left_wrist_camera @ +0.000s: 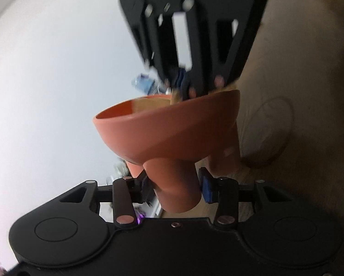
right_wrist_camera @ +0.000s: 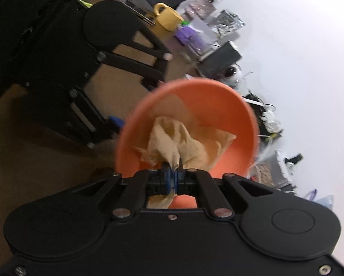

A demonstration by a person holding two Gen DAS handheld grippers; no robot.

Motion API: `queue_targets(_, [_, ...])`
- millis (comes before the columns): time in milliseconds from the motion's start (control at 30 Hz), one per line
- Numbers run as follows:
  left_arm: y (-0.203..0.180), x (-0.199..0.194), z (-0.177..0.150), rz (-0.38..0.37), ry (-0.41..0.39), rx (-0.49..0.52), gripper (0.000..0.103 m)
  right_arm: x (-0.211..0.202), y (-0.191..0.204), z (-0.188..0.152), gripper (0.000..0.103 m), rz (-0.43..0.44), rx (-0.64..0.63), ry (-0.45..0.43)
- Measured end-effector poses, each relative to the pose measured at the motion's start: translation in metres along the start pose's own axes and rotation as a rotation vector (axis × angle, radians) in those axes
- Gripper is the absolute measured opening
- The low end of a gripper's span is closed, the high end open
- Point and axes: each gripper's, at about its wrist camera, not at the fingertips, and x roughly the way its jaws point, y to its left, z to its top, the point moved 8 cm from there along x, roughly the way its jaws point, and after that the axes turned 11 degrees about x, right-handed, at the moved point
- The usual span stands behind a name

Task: Clean bowl
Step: 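Tilt the bowl with the left gripper while the right gripper brings the towel inside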

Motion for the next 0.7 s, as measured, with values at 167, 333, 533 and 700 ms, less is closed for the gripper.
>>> queue_targets(167, [-0.014,-0.007,-0.006,0.046,-0.068,0.049,0.038,-0.007,0.009,0.01,0.003,-0.012,0.014,-0.047])
queue_targets(333, [-0.015,-0.006,-0.018,0.024,-0.126,-0.041,0.038,-0.021,0.017,0.025,0.003,-0.122,-0.045,-0.157])
queue_targets(533, [-0.022,-0.004,-0.024,0.013,-0.175,-0.039,0.038,-0.025,-0.008,0.027,0.003,-0.204,-0.022,-0.167])
queue_targets(700, [-0.029,-0.002,-0.031,0.014,-0.198,-0.036,0.037,-0.014,-0.035,0.0,0.003,-0.226,0.064,-0.092])
